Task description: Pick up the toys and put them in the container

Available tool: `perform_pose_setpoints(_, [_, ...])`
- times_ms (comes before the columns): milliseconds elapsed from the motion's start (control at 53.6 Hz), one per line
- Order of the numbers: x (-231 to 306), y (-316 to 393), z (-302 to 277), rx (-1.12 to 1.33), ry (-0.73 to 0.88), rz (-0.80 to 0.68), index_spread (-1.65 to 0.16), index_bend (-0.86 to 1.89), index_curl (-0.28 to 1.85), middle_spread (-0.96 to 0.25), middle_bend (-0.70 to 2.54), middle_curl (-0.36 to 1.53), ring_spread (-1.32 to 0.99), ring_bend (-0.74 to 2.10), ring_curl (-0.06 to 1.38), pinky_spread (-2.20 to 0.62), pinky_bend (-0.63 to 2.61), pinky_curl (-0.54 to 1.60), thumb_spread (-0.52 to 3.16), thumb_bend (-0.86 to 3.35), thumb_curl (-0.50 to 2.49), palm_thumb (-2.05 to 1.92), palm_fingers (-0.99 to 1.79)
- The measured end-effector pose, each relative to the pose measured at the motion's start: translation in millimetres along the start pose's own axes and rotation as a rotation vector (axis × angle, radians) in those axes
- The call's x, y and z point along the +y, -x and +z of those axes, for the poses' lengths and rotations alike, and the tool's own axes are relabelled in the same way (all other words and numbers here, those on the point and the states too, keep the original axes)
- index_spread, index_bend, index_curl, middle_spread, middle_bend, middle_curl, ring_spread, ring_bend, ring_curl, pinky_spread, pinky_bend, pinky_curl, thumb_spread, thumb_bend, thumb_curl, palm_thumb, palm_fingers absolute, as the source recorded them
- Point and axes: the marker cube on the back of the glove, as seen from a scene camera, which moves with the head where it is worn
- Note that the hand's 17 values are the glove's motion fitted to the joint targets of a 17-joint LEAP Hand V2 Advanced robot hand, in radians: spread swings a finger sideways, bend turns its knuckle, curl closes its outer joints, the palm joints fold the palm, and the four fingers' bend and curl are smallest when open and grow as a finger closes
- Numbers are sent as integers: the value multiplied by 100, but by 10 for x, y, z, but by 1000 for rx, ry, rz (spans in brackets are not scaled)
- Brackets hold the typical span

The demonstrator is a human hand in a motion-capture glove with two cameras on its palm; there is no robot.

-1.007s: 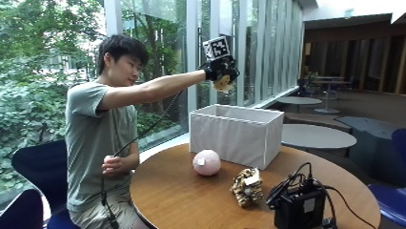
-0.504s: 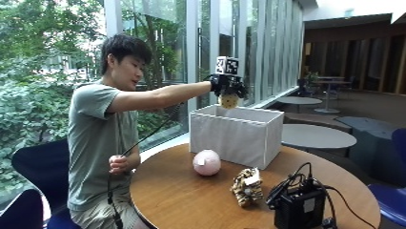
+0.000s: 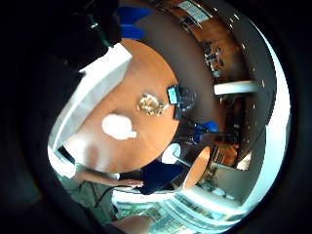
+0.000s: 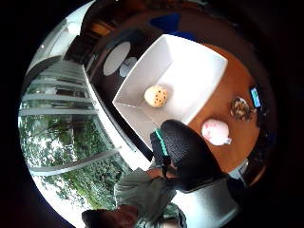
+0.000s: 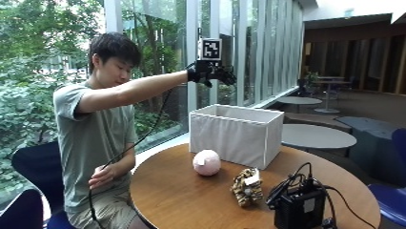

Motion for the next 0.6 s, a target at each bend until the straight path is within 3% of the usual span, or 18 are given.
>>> perform_pose_setpoints(149, [390,-577,229,-54,41,-61,-22,8,33,-2,23,50,-8,81,35,-1,104,35,124,-2,43,-1,-9])
perform_pose_setpoints(299, [575,-1190,854,23,107,-74,-21,9,29,-4,21,48,-9,78,34,-2,103,35,126,-2,40,-1,-11])
perform_pose_setpoints(336, [557,-1329,1033,24,121,-15,-21,9,28,-5,21,48,-9,77,34,-2,103,34,127,-2,39,0,-12])
perform_pose_setpoints(410, [408,-1678,1421,-68,138,293,-21,9,26,-5,20,47,-9,75,33,-2,102,34,128,-1,38,0,-13])
perform_pose_setpoints(597, [356,-1542,2654,67,295,285,-21,10,24,-2,16,44,-5,62,30,0,103,35,125,-2,36,0,-18])
